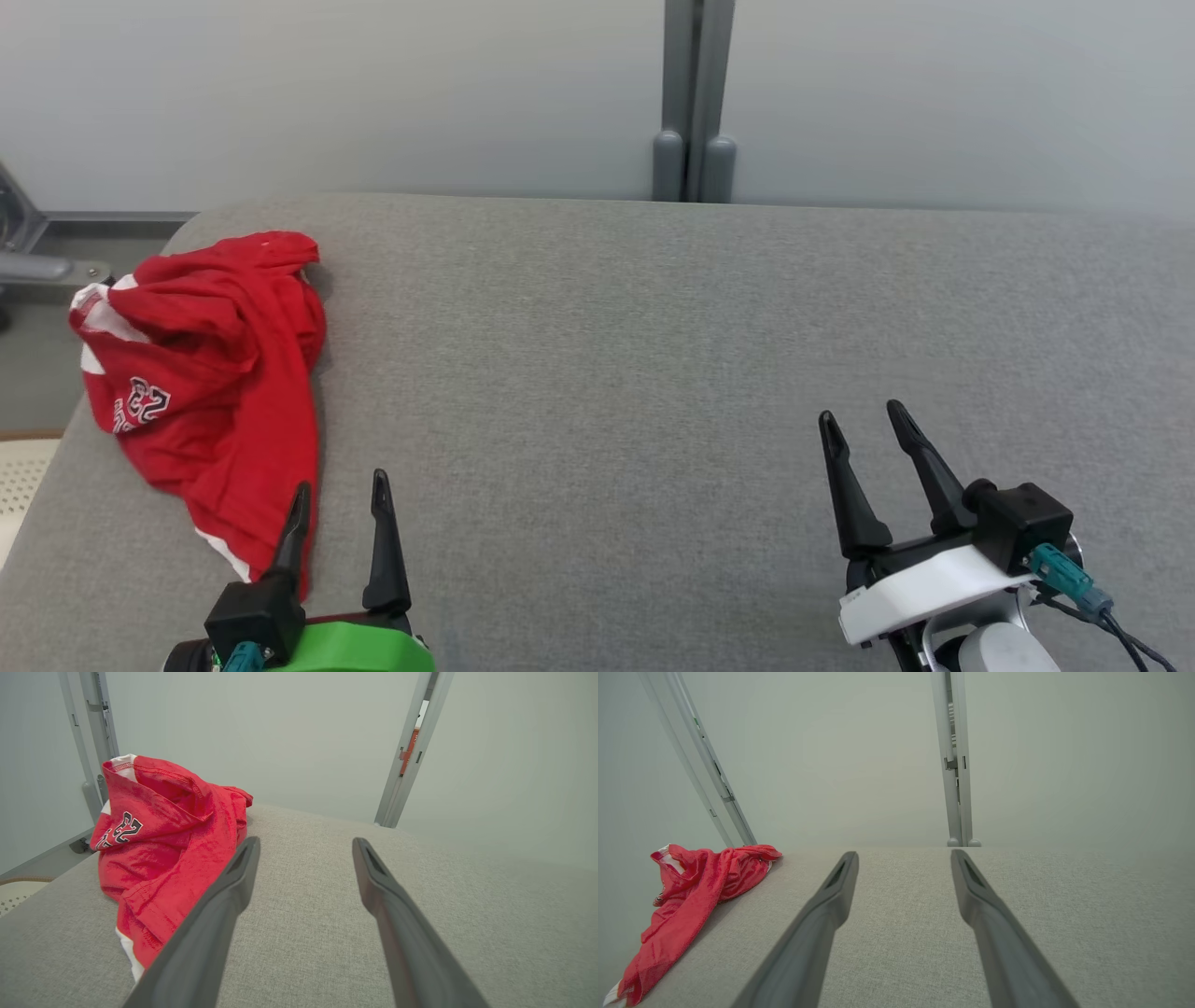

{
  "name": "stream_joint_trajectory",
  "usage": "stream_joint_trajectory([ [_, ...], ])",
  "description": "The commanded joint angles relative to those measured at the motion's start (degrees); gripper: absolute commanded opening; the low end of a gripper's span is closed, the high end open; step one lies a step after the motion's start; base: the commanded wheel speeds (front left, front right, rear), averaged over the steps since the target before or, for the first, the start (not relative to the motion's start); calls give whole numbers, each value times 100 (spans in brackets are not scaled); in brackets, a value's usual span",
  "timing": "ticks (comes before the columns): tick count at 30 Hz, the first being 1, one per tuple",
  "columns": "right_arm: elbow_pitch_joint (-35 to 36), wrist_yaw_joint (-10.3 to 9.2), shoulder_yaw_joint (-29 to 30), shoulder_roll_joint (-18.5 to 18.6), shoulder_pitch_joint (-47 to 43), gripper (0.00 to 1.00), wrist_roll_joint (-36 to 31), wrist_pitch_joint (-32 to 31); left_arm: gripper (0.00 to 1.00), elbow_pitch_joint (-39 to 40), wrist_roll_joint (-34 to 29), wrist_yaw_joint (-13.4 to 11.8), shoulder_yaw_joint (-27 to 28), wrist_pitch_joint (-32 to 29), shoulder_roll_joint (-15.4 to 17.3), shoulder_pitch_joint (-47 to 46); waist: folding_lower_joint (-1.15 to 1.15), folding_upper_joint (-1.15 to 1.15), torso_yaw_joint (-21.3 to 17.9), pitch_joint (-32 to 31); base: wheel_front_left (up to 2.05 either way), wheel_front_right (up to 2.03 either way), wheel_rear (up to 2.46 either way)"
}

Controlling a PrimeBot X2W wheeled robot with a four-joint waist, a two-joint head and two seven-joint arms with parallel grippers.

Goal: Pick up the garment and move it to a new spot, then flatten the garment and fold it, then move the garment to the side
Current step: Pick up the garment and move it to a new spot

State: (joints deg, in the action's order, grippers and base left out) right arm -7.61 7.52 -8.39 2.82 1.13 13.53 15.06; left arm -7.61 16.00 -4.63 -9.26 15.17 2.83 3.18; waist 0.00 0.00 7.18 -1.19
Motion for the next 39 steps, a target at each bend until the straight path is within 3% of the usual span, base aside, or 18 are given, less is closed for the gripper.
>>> stream_joint_trajectory([
  [1, -25, -5, -42, 13, -87, 100, 39, 18, 100, 33, -72, -12, 52, -2, 14, 127, 0, 0, 536, -112, 0, 0, 0],
  [9, -116, -6, -308, 13, -71, 100, 188, 18, 100, 85, -156, 13, 333, -2, 14, 233, 0, 0, 1200, -196, 0, 0, 0],
  [17, -205, -6, -547, 15, -101, 100, 359, 18, 100, 69, -214, -12, 507, -2, 13, 277, 0, 0, 1555, -257, 0, 0, 0],
  [30, -207, -6, -547, 16, 29, 100, 265, 18, 100, 198, -216, -30, 840, -2, 13, 111, 0, 0, 1454, -38, 0, 0, 0],
  [39, 29, -6, -123, 21, 398, 100, -298, 18, 100, -282, -500, 226, 1244, -4, 171, -884, 0, 0, 1243, 933, 0, 0, 0],
])
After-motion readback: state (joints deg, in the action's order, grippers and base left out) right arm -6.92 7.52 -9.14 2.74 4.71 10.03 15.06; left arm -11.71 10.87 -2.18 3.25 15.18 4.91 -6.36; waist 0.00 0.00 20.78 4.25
